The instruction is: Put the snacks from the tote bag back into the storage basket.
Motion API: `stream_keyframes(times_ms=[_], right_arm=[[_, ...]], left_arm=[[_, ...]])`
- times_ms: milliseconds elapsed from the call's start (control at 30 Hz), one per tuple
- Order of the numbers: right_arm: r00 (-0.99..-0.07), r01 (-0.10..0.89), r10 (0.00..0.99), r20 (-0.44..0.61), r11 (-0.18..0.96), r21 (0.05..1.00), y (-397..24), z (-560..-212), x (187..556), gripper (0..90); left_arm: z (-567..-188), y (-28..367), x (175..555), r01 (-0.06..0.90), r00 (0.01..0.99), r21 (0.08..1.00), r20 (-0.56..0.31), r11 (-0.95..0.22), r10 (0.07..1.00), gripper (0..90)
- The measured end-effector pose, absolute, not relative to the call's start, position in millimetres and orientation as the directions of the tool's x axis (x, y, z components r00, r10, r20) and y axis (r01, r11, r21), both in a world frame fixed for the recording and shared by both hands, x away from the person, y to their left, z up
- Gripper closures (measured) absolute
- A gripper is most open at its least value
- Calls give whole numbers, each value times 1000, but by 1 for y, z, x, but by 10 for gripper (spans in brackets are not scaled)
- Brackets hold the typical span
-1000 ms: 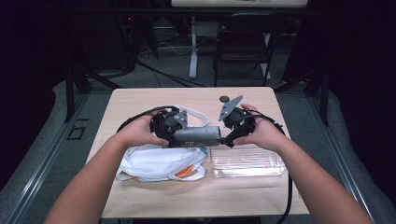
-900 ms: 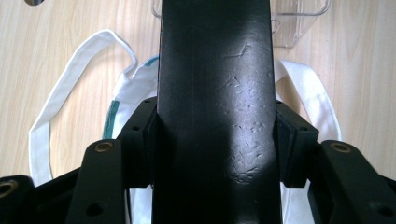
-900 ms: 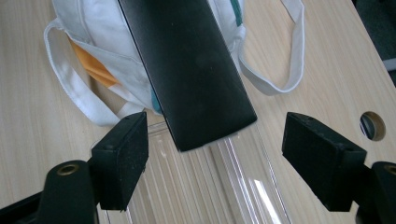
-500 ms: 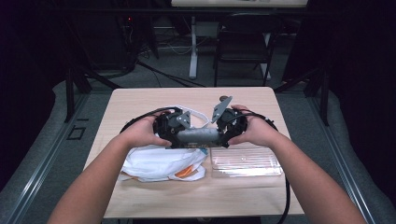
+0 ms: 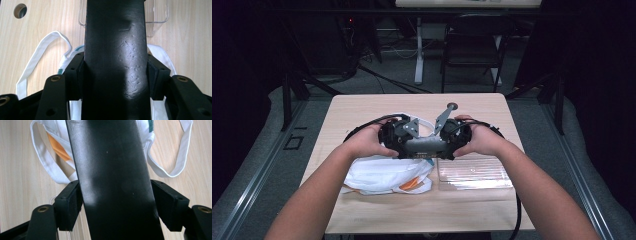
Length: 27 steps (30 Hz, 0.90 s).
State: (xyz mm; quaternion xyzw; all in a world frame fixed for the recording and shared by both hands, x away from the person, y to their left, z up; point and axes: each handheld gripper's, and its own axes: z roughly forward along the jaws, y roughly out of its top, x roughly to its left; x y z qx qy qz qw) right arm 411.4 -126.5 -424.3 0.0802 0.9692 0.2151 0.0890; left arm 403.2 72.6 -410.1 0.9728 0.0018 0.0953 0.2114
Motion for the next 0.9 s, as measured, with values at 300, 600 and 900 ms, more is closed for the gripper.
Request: stream_keyframes(times_ms=[300,600,900], right_arm=[[-979,78,146,-142,914,399,-120,-427,412,345],[-982,84,140,-124,923,377,-119,-429,412,386],[-986,59,113,-122,922,383,-119,-431,410,404]], left_arm=[[-413,70,402,-39,983,425,180,-904,42,435],[-416,68,402,-24,986,433,158,-901,50,431],[-417,71,403,11,989,453,127,-892,77,412]])
